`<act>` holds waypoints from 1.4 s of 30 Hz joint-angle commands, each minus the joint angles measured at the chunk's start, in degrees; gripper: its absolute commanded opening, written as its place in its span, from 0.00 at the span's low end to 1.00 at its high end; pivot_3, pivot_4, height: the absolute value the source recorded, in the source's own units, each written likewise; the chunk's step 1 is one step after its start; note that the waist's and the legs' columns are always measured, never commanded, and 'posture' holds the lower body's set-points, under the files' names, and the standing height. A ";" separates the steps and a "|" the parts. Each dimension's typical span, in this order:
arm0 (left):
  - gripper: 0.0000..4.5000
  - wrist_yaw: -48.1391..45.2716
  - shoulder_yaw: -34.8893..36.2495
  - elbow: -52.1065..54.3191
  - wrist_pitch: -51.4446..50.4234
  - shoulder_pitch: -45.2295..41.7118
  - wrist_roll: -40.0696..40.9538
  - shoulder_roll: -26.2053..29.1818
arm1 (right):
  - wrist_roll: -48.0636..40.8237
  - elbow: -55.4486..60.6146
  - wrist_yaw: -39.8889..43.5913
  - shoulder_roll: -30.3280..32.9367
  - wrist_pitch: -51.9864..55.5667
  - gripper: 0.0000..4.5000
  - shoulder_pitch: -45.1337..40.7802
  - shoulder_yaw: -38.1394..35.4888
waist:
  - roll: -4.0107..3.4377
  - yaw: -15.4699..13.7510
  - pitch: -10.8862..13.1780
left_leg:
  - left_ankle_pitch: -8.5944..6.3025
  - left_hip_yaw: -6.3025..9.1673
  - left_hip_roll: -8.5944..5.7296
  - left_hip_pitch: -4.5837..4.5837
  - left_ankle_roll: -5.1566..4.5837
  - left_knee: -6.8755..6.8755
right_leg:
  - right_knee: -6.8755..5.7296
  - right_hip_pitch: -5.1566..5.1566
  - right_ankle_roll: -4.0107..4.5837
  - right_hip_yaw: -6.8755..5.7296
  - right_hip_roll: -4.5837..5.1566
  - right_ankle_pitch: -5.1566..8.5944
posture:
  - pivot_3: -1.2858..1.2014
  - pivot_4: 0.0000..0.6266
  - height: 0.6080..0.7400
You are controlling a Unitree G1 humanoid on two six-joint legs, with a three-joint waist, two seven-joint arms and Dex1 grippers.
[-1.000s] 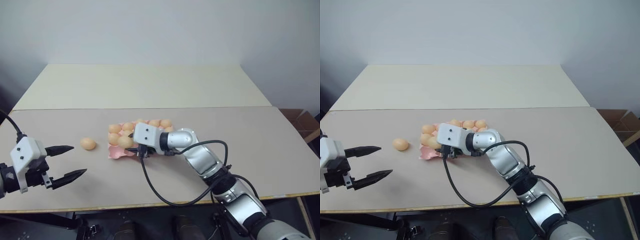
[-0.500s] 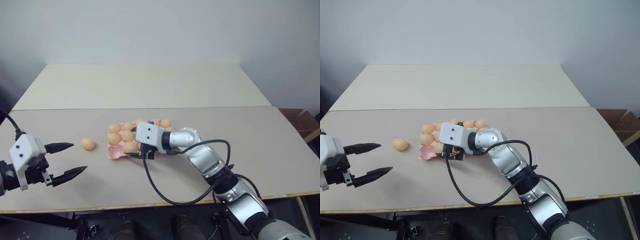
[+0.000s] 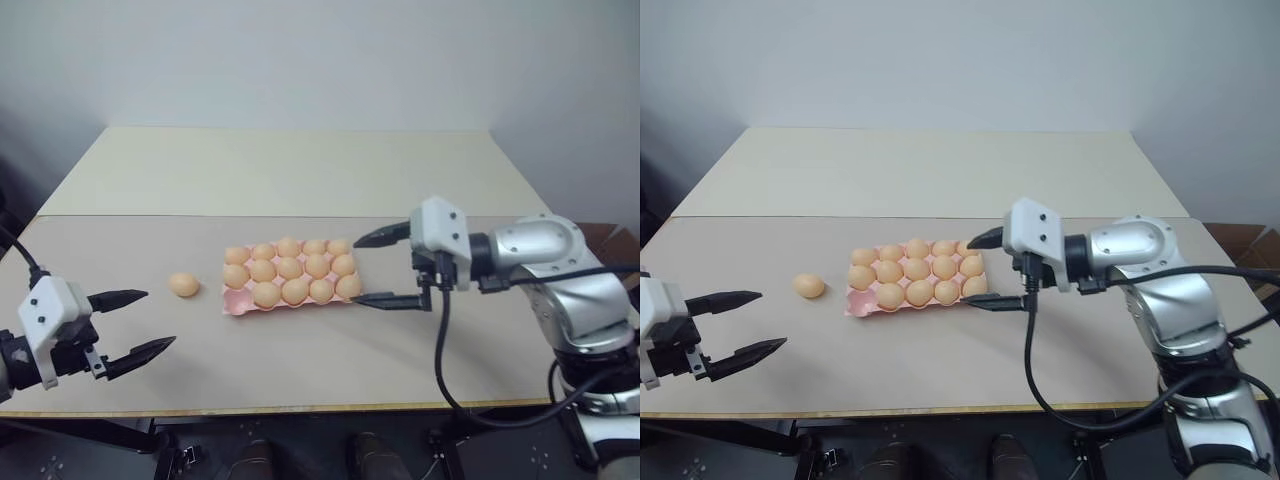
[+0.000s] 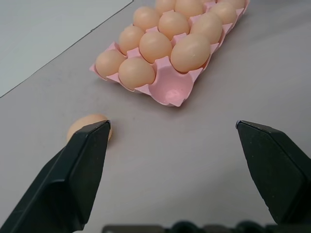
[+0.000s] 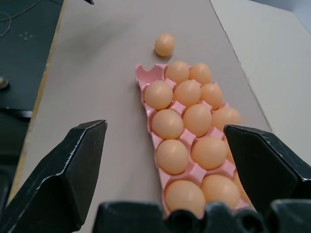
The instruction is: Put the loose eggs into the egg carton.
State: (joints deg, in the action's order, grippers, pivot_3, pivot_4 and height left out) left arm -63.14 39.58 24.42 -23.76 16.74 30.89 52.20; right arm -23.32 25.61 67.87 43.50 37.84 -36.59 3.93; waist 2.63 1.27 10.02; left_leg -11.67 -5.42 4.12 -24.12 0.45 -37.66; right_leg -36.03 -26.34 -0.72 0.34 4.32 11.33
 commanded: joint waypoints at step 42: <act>0.91 12.47 -30.52 -48.52 12.98 -41.25 -16.63 -12.14 | -3.53 8.68 -17.32 2.98 6.19 1.00 4.28 -1.97 | 0.08 -0.58 -0.03 | 0.27 0.08 -0.09 -0.12 -0.46 -0.18 | -0.01 0.12 -0.16 0.01 0.00 -0.41 | 0.52 0.24 1.00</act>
State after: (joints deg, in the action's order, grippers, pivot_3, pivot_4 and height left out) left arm -50.81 8.91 -24.06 -11.82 -23.66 14.56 39.81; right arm -26.17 32.67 51.00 45.68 43.99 -32.04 3.67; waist 2.71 0.69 9.99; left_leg -11.40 -5.34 4.02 -24.25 0.00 -37.83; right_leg -36.04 -26.23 -0.89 0.35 4.32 10.91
